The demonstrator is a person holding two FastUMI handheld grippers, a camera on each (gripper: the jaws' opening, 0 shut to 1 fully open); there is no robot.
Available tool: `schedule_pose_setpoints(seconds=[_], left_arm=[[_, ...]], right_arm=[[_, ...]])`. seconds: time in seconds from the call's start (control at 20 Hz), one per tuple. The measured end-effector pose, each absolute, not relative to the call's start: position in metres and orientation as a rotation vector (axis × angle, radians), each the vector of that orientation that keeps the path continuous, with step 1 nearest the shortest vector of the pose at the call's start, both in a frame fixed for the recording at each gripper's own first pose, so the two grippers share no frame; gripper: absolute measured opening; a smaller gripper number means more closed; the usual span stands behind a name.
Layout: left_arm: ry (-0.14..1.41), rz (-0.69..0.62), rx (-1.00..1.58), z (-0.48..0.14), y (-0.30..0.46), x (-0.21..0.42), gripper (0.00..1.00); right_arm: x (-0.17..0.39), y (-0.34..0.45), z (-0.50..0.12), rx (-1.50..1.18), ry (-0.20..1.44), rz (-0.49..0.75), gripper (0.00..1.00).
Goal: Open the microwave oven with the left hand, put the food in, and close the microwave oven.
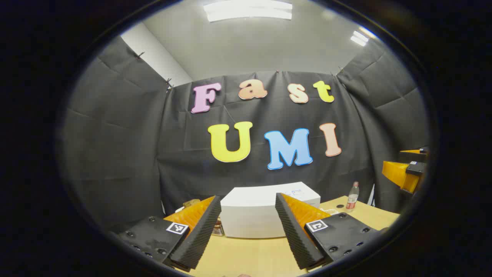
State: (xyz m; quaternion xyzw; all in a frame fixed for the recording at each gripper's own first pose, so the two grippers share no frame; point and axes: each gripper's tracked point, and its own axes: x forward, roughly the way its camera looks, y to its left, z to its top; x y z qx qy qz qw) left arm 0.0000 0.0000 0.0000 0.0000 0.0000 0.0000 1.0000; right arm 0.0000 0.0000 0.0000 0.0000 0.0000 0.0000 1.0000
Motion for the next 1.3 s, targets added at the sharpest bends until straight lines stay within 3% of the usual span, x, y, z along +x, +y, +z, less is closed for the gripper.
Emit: schedule_pose_setpoints(seconds=[0.8, 1.3], left_arm=[[-0.009, -0.031, -0.024, -0.004, -0.024, 0.031, 0.97], [-0.028, -0.174, -0.129, -0.021, -0.082, 0.110, 0.97]], right_arm=[[0.001, -0.023, -0.003, 0.004, 0.003, -0.056, 0.97], [-0.015, -0.059, -0.006, -0.025, 0.020, -0.161, 0.97]])
